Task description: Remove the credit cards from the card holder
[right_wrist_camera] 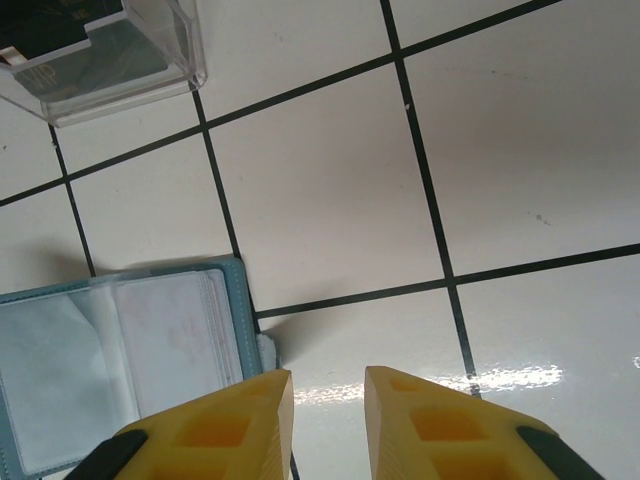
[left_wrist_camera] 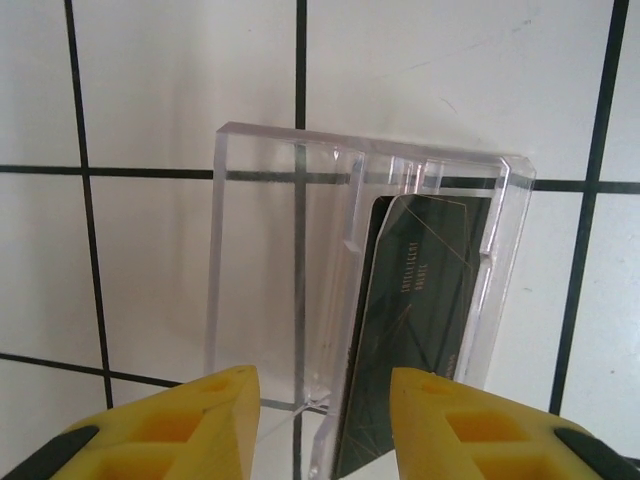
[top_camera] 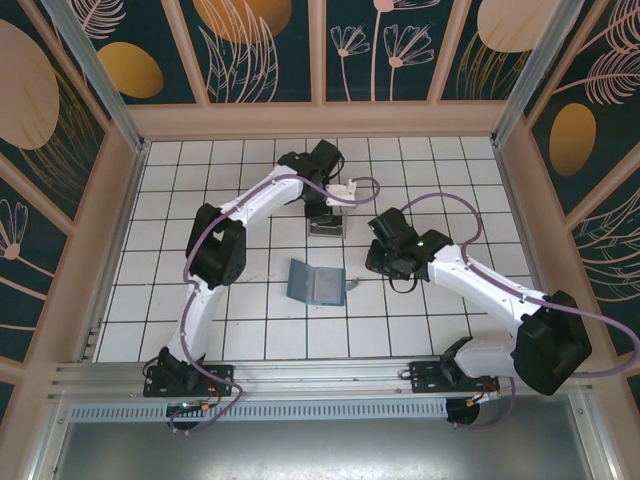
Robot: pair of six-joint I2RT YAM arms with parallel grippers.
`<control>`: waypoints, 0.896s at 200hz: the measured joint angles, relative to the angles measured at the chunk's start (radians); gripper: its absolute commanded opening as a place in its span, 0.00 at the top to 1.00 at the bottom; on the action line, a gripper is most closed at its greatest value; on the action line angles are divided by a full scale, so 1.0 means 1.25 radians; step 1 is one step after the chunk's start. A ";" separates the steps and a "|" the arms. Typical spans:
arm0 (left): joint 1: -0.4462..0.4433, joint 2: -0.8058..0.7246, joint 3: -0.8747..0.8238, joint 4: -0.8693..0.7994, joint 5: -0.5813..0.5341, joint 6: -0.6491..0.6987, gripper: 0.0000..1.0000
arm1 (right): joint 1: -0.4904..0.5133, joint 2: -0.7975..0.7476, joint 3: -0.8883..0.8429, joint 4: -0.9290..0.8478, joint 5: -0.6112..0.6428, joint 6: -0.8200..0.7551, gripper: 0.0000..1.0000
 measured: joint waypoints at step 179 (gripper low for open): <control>0.002 -0.406 -0.500 0.504 0.198 -0.874 0.60 | 0.002 0.063 -0.001 0.079 -0.081 -0.006 0.71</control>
